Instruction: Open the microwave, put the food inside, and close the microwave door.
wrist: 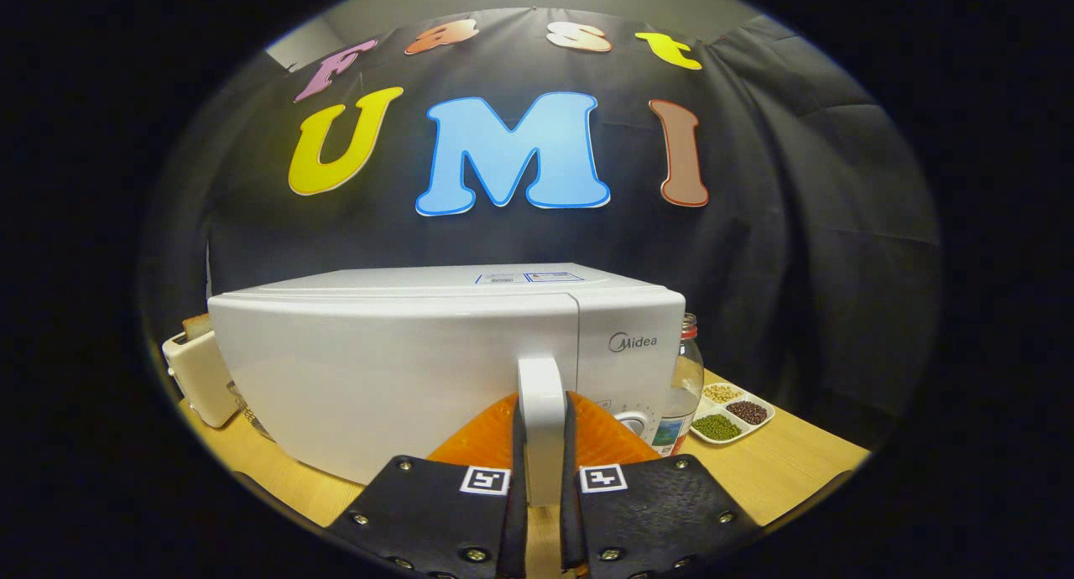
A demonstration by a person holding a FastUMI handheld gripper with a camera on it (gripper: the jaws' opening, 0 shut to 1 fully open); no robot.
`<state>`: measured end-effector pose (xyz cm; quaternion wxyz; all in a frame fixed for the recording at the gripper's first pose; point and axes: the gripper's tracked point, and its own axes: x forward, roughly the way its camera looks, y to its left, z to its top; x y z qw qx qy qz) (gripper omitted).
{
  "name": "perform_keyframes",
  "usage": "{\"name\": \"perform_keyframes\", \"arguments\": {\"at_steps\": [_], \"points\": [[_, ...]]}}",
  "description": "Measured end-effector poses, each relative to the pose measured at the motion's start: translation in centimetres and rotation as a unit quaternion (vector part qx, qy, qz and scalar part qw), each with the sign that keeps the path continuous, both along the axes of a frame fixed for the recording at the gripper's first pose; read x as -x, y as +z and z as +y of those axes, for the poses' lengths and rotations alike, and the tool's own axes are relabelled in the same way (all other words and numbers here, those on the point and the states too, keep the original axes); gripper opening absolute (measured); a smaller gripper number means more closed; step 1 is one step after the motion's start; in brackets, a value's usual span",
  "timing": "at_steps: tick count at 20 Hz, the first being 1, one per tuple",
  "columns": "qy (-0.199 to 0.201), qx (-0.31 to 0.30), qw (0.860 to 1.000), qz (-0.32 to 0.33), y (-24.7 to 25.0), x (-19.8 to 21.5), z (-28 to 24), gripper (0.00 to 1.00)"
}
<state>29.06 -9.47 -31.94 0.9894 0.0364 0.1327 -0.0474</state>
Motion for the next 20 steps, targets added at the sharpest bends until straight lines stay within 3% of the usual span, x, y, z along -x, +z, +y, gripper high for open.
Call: {"name": "perform_keyframes", "arguments": {"at_steps": [7, 9, 12, 15, 20], "points": [[0.024, -0.040, 0.999, 0.018, 0.2, 0.6, 0.3, 0.12], [0.030, -0.007, 0.999, 0.009, 0.3, 1.3, 0.3, 0.11], [0.035, -0.037, 0.998, 0.022, 0.3, 2.6, 0.5, 0.12], [0.025, -0.004, 0.999, 0.019, 1.0, 6.0, 1.1, 0.11], [0.044, -0.007, 0.999, 0.019, 1.6, 12.1, 3.8, 0.11]]}}
